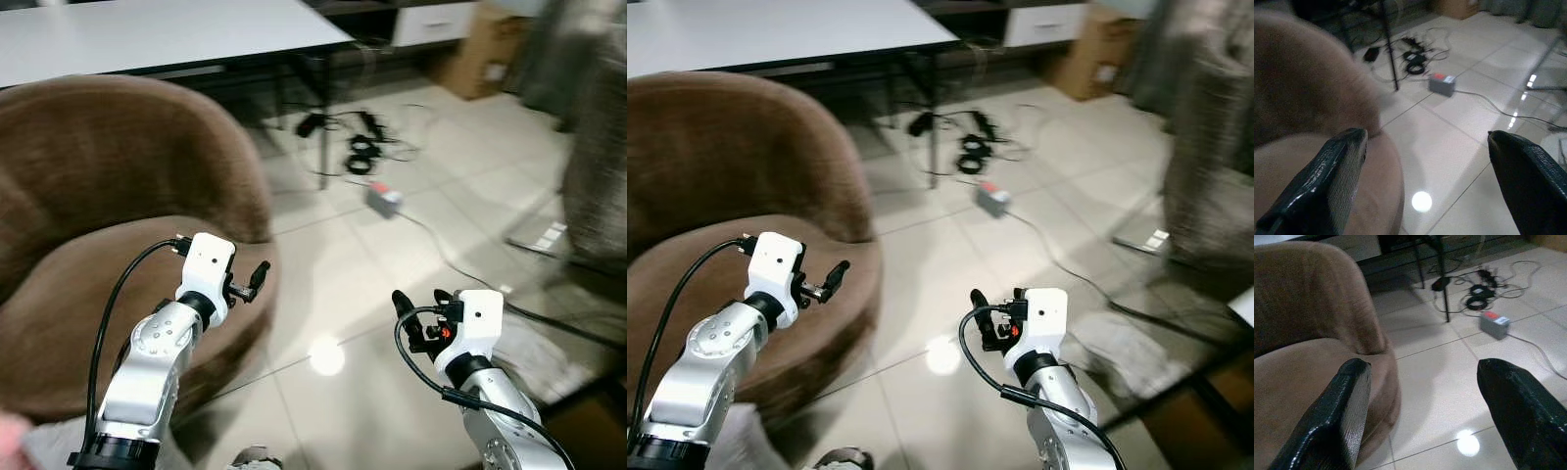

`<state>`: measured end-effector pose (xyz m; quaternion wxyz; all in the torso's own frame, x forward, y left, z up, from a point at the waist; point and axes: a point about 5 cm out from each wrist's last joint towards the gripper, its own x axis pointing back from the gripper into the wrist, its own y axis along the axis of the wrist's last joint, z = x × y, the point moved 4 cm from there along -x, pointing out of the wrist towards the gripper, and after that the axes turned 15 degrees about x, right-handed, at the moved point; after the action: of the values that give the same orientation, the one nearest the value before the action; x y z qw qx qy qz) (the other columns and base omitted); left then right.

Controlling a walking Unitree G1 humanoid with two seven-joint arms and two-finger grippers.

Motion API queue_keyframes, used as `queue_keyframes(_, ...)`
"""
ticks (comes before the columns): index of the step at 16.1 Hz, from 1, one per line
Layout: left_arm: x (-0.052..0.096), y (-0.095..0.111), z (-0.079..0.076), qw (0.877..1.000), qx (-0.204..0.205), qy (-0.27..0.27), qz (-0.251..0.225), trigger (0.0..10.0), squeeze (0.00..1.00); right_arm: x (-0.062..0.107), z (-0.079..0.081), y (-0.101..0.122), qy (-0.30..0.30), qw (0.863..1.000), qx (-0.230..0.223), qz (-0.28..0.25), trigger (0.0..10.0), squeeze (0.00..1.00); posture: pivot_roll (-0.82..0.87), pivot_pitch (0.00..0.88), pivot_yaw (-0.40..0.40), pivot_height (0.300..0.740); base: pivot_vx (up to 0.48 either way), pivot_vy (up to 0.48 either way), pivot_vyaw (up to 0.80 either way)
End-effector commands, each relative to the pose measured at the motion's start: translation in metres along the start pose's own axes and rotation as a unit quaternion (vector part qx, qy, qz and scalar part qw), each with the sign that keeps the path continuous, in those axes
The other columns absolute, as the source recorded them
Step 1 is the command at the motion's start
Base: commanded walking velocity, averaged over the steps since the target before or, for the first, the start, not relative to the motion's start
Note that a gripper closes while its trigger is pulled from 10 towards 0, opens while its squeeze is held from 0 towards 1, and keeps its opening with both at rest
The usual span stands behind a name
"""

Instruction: Move the pillow to the sofa from floor

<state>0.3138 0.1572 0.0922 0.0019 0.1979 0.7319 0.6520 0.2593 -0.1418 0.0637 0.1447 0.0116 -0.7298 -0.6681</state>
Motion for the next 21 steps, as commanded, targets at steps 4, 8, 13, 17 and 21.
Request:
queue_keyframes(4,0.005,0.004,-0.007,0.999,0.007,-0.039,-0.004,10.0,1.00,0.004,-0.007,-0.004,-0.012,1.000,-0.003,0.010,10.0,1.00,0.11,0.025,-0.050,0.735,0.000,0.000,0.80)
queue_keyframes(8,0.007,0.006,-0.008,0.999,0.010,-0.038,-0.004,10.0,1.00,0.001,-0.011,-0.002,-0.012,1.000,-0.006,0.006,10.0,1.00,0.12,0.014,-0.059,0.735,0.000,0.000,0.80)
queue_keyframes(13,0.002,0.015,-0.004,0.999,-0.028,-0.014,-0.028,10.0,0.00,0.001,-0.006,-0.001,0.005,1.000,-0.017,0.003,10.0,0.03,0.12,0.000,-0.052,0.735,0.000,0.000,0.80)
queue_keyframes(17,0.002,0.014,-0.006,0.999,-0.030,-0.017,-0.025,10.0,0.00,0.002,-0.002,-0.003,0.013,1.000,-0.020,0.004,10.0,0.00,0.12,0.000,-0.050,0.735,0.000,0.000,0.80)
queue_keyframes(21,0.003,0.017,-0.001,0.996,-0.070,-0.001,-0.051,10.0,0.00,0.002,-0.005,-0.003,0.006,1.000,-0.016,0.007,10.0,0.00,0.12,0.001,-0.051,0.735,0.000,0.000,0.80)
